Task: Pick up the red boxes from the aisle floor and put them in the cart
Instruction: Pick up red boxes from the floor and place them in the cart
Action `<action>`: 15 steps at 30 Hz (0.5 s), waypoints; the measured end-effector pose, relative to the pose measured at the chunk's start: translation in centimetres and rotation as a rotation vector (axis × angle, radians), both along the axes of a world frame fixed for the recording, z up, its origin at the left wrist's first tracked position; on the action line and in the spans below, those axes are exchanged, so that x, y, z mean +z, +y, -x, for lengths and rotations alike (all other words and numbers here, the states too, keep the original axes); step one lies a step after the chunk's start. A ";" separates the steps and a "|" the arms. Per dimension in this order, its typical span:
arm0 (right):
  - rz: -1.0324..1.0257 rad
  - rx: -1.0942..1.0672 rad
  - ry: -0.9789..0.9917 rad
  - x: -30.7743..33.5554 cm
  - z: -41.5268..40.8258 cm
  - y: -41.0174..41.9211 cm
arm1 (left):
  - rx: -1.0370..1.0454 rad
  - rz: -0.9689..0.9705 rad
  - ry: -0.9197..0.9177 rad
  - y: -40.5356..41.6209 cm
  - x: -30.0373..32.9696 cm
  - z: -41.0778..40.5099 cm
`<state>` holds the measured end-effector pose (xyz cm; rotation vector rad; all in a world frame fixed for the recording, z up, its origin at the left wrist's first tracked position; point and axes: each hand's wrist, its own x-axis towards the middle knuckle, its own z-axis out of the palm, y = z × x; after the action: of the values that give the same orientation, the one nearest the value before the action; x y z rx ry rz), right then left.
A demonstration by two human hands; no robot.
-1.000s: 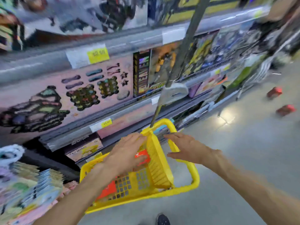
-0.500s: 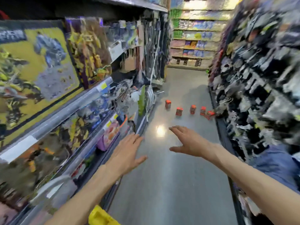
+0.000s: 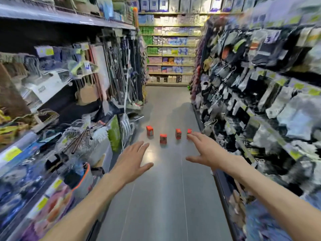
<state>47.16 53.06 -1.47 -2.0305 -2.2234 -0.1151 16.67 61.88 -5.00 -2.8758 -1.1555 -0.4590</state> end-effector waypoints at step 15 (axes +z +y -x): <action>0.019 -0.058 0.017 -1.3 -13.6 37.7 | -0.047 0.017 0.015 41.0 -3.5 -13.7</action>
<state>60.78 90.73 -2.80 -2.0977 -2.1646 -0.0827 30.36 102.88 -8.51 -2.9212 -1.0978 -0.4295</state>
